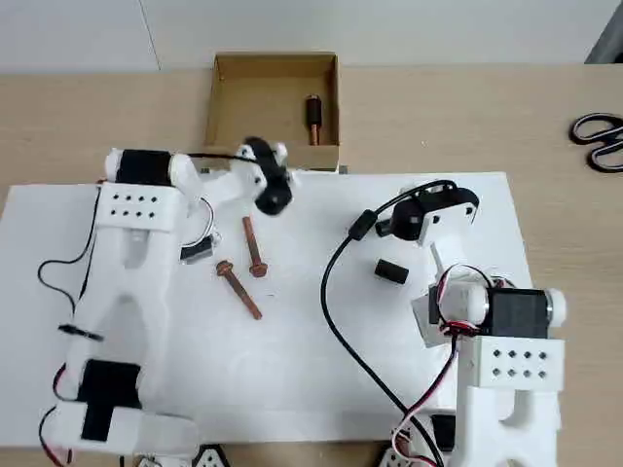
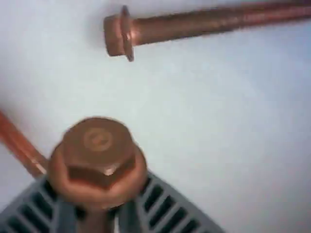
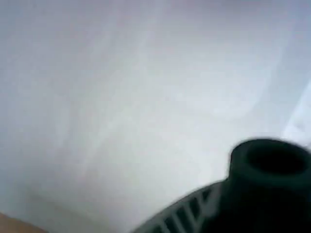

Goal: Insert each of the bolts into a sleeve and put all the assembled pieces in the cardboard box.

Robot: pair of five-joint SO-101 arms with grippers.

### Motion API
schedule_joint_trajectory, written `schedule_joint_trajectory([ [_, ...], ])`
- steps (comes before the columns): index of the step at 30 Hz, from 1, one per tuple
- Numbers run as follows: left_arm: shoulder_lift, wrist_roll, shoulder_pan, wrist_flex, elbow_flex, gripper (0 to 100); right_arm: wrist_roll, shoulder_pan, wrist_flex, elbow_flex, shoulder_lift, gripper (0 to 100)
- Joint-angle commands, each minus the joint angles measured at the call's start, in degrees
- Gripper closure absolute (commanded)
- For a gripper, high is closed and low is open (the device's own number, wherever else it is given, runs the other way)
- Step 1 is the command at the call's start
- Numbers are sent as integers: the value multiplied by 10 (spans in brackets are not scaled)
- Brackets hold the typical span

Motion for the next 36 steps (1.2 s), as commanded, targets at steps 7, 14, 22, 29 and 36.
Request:
schedule_joint_trajectory([
  [7, -142, 355, 70, 7, -24, 995, -104, -80, 15, -62, -13, 995],
  [14, -250, 472, 97, -8, -22, 995, -218, -161, -5, -65, -23, 995],
  [22, -359, 588, 95, -16, 34, 995, -251, -247, -55, -31, -196, 995],
  [29, -495, 698, 98, -112, 182, 995, -249, -267, -91, 93, -312, 995],
  [36, -687, 781, 99, -273, 410, 995, -251, -299, -177, 219, -398, 995],
])
